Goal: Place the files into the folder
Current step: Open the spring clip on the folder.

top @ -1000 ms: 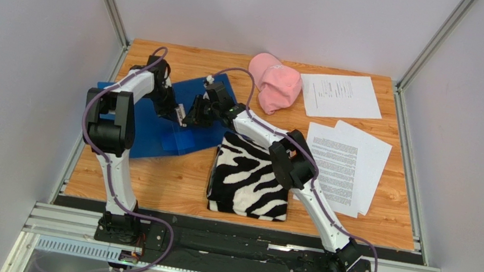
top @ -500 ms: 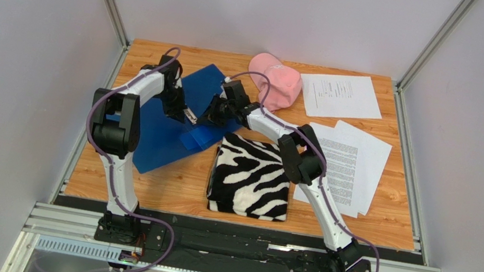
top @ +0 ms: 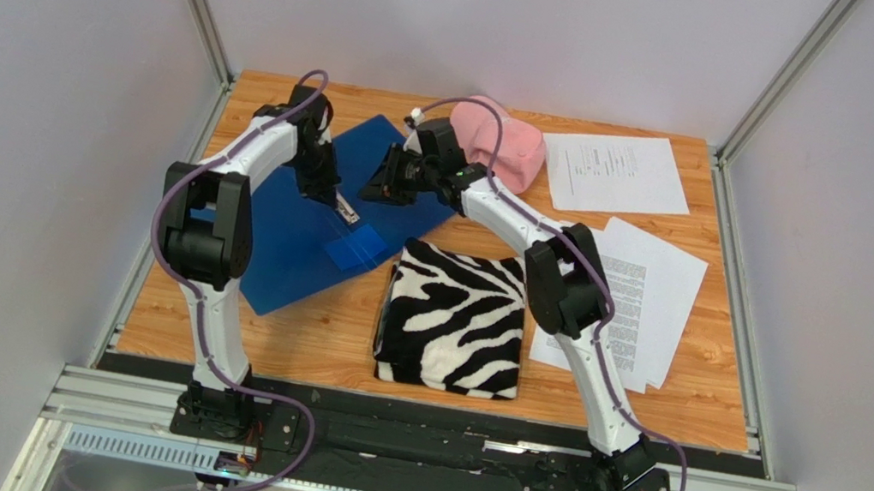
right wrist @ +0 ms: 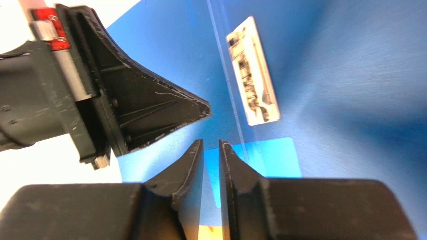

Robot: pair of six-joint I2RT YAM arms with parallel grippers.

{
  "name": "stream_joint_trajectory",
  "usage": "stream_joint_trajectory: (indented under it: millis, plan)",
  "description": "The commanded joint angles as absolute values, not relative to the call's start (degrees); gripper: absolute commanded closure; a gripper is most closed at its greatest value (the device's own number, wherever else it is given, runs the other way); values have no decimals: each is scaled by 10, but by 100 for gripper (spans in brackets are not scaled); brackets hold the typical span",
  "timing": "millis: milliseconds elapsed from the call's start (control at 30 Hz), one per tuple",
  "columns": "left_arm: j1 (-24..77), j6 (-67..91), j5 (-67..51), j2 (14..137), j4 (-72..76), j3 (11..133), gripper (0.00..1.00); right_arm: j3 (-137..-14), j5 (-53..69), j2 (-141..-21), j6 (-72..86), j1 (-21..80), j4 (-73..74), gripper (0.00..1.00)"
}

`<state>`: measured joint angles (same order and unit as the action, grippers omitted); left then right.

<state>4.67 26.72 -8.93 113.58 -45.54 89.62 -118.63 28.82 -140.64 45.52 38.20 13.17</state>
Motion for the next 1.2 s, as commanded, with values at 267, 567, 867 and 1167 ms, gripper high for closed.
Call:
stream_joint_trajectory:
  millis: [267,567,867,1167]
  plan:
    - [85,240,-48,1166,-490,998,87,-1262,140,-1422,314,359,332,75]
    - [106,253,-1,1197,-505,1009,90,-1260,107,-1444,330,373,381,80]
    - [126,272,39,1201,-510,995,91,-1216,111,-1434,356,382,358,81]
    - [134,302,44,1192,-488,957,93,-1208,120,-1435,358,381,352,81]
